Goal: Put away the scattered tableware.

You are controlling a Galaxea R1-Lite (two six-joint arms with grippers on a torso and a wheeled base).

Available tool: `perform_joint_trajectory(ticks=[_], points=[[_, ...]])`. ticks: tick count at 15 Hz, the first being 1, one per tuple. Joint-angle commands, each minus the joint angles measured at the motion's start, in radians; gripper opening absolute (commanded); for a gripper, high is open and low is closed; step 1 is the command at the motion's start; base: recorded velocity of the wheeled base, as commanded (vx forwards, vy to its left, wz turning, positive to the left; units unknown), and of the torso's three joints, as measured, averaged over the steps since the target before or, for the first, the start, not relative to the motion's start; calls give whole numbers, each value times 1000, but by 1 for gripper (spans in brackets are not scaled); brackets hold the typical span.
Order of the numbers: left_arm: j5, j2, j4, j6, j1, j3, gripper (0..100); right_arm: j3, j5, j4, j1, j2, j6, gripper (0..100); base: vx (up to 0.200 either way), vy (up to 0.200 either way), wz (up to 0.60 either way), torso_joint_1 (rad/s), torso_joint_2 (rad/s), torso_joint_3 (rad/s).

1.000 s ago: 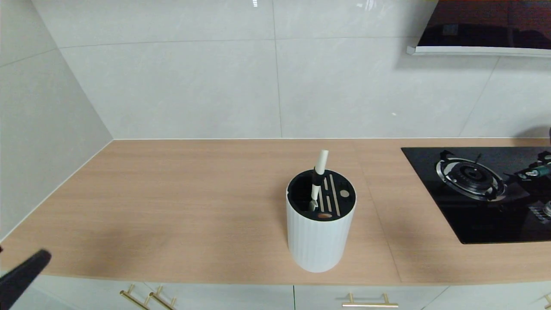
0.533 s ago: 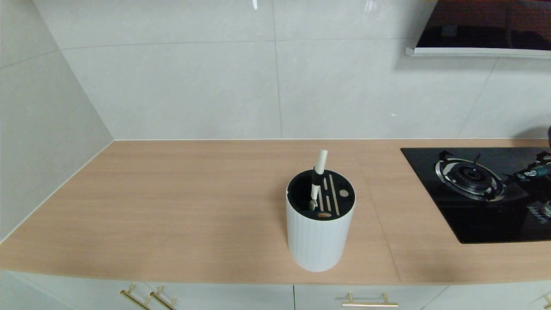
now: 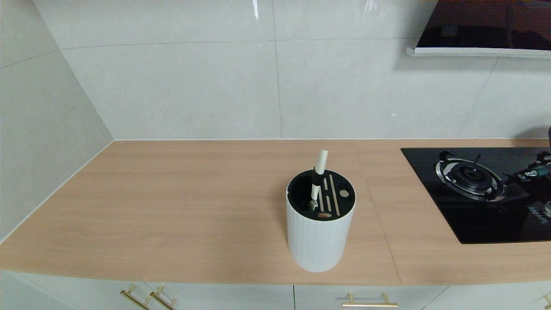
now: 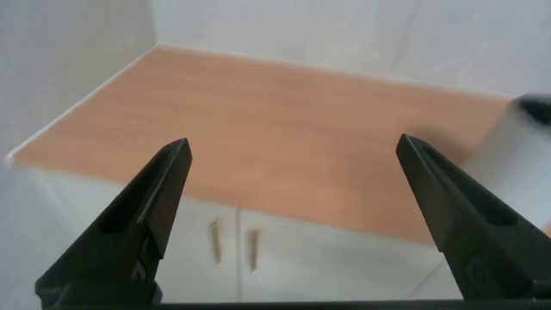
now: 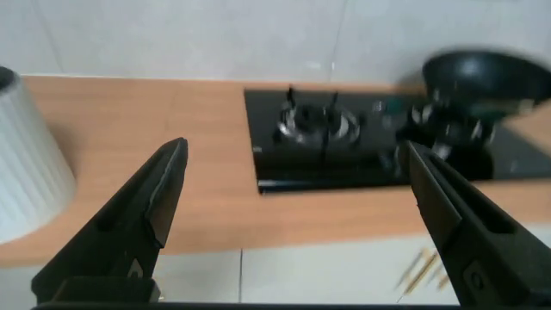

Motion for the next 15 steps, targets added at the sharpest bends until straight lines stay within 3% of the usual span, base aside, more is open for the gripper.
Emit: perform_joint_trajectory(ticks=[1,2,4,6,11,15], points=[[-64,-2,-142,39,3,162,100,24,1,2,-3,-8,19,100,0,0,0,0,0,0],[-101,-4,-119,45,3,163,100,24,5,4,-3,-8,33,100,0,0,0,0,0,0],[-111,-2,-98,91,3,163,100,24,53,4,-3,-6,30,100,0,0,0,0,0,0],[-127,-1,-96,94,2,163,100,24,84,1,-3,-5,5,100,0,0,0,0,0,0],[-125,-2,-96,61,2,163,100,24,133,50,-3,-5,-1,100,0,0,0,0,0,0],[-125,-2,-96,59,2,163,100,24,136,52,-3,-6,2,100,0,0,0,0,0,0]])
